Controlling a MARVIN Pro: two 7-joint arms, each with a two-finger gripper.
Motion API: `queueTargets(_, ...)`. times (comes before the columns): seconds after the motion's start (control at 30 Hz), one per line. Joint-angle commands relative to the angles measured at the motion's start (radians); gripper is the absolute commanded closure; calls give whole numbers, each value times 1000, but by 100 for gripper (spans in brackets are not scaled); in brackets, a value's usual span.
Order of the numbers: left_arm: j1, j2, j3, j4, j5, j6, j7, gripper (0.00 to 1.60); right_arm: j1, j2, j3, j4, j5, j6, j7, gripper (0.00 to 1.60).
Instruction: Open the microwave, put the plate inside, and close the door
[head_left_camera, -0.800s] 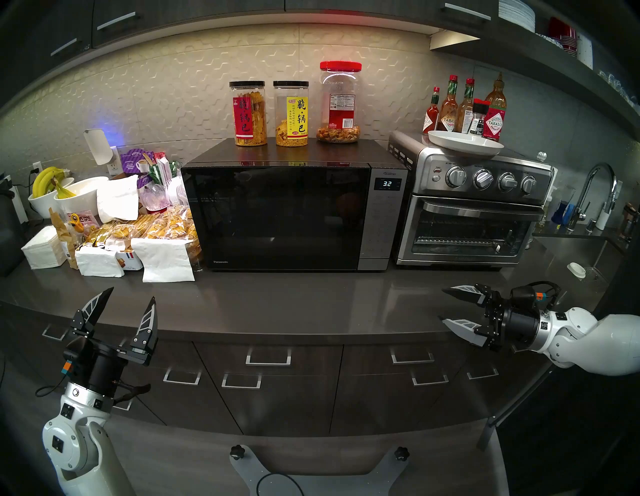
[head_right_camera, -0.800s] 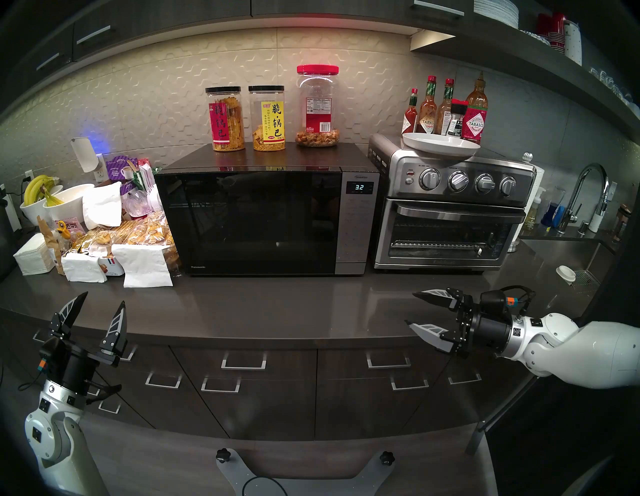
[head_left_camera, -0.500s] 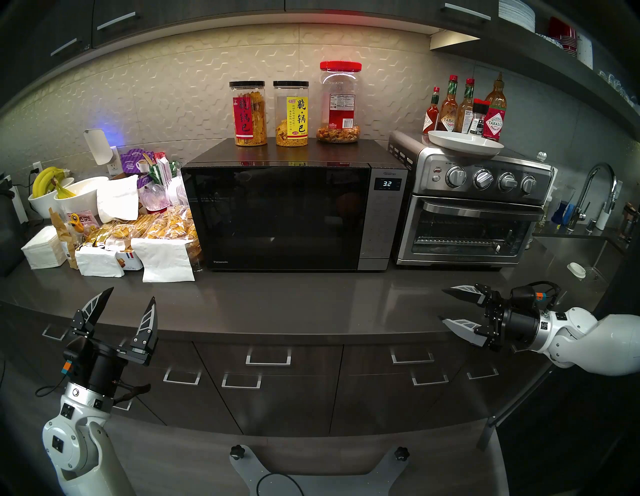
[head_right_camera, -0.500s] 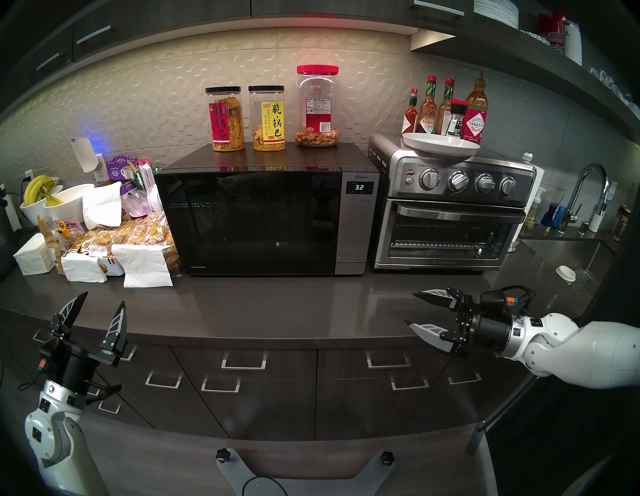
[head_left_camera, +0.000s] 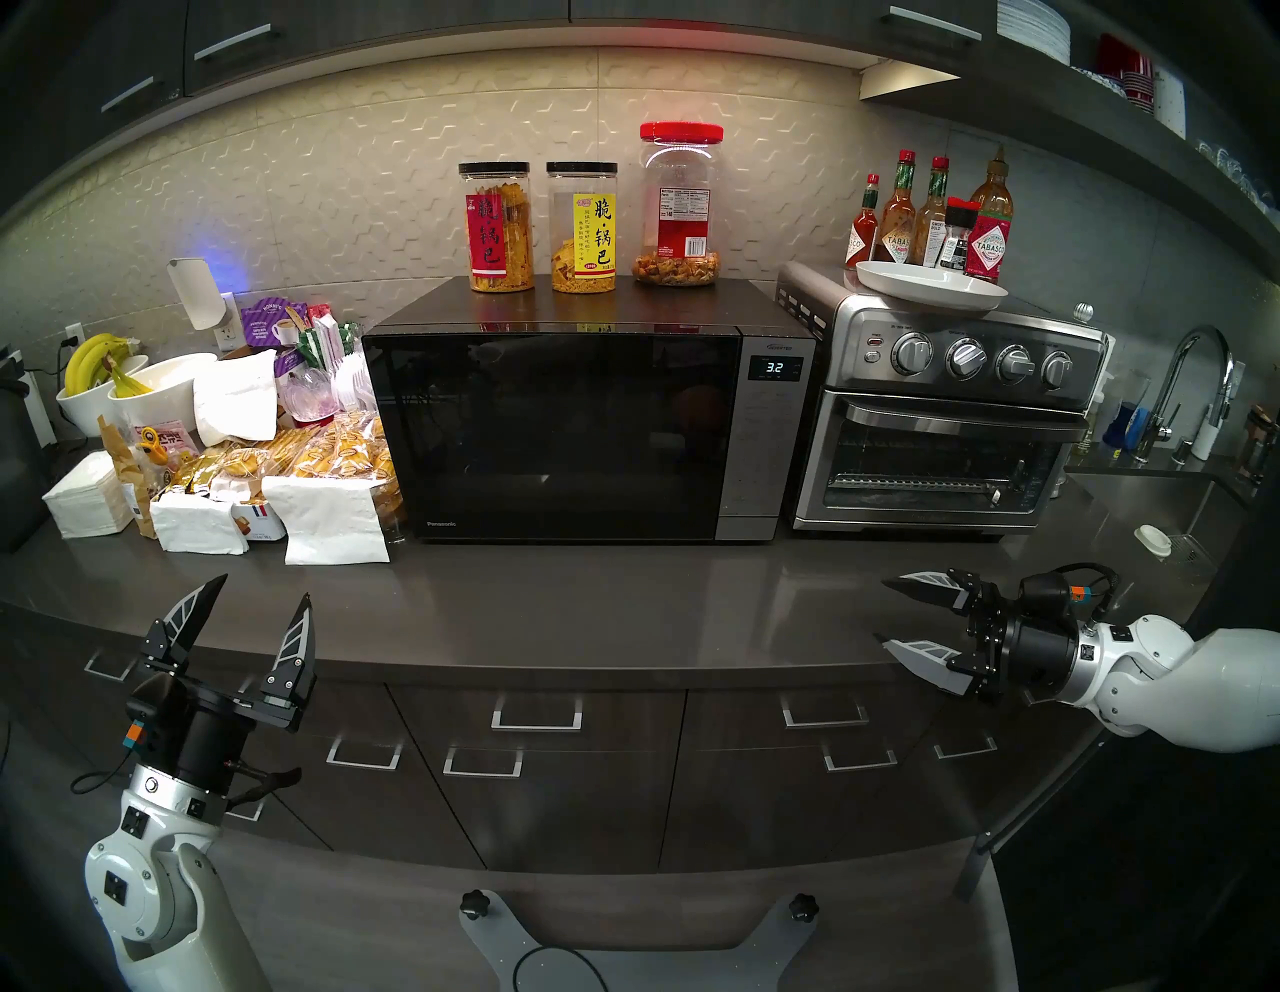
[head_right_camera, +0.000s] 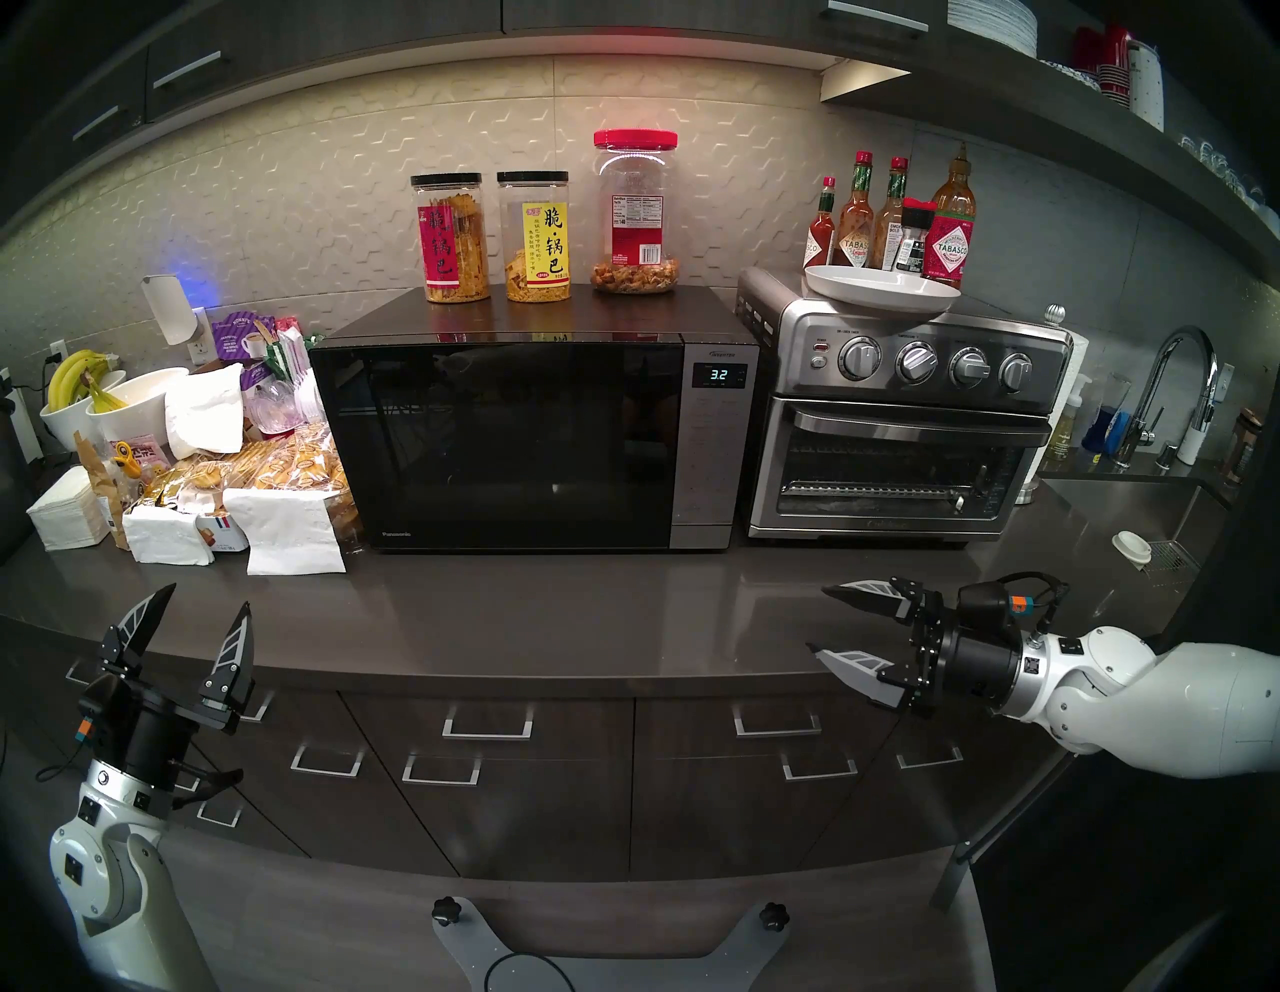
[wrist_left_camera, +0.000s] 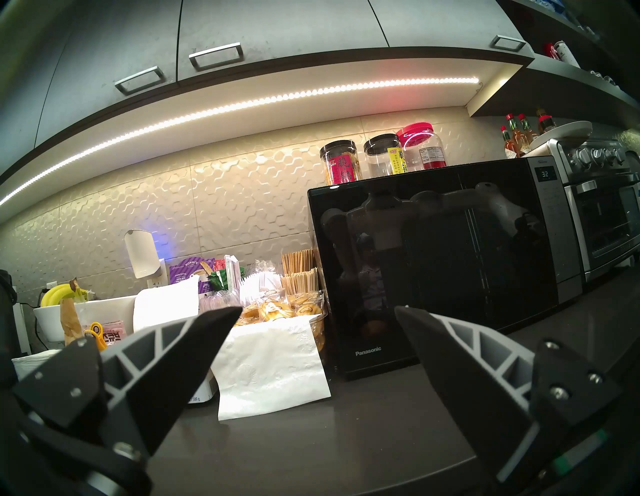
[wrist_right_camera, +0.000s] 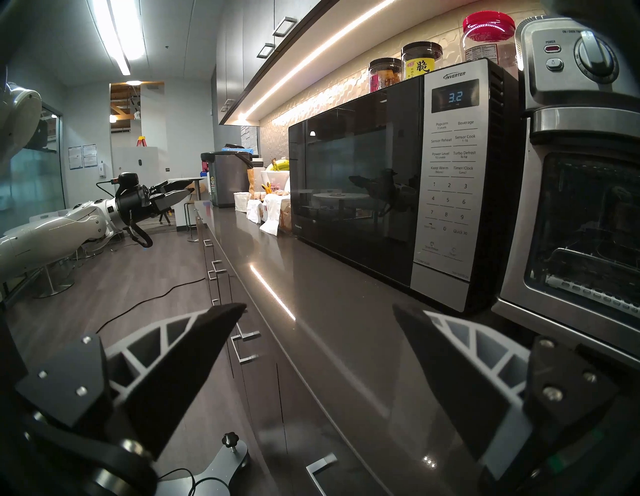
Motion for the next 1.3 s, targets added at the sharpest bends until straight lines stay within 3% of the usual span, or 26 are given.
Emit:
queueTargets(0.0,0,0,0,-15,-2,-1,0,0,29,-3,-2,-24,-23,17,-29,0)
queueTargets(0.4,0,0,0,-15,-2,-1,0,0,36,-13,18,-86,-73,87,-126,0)
queueTargets(0.73,0,0,0,-15,-2,-1,0,0,35,-69,32,-127,-90,155,-245,1)
queueTargets(0.8,0,0,0,-15,-2,-1,0,0,37,-86,37,-139,-95,179,-286,19)
queueTargets(0.87,0,0,0,-15,-2,-1,0,0,38,-96,39,-141,-91,194,-298,19)
queueTargets(0.93,0,0,0,-15,-2,-1,0,0,35,-125,47,-142,-82,216,-338,52)
queueTargets(1.0,0,0,0,-14,-2,-1,0,0,35,-134,49,-142,-77,224,-347,56)
queueTargets(1.1,0,0,0,-15,-2,-1,0,0,35,-152,56,-143,-70,244,-373,81)
queueTargets(1.27,0,0,0,-15,-2,-1,0,0,31,-189,66,-142,-55,276,-417,82)
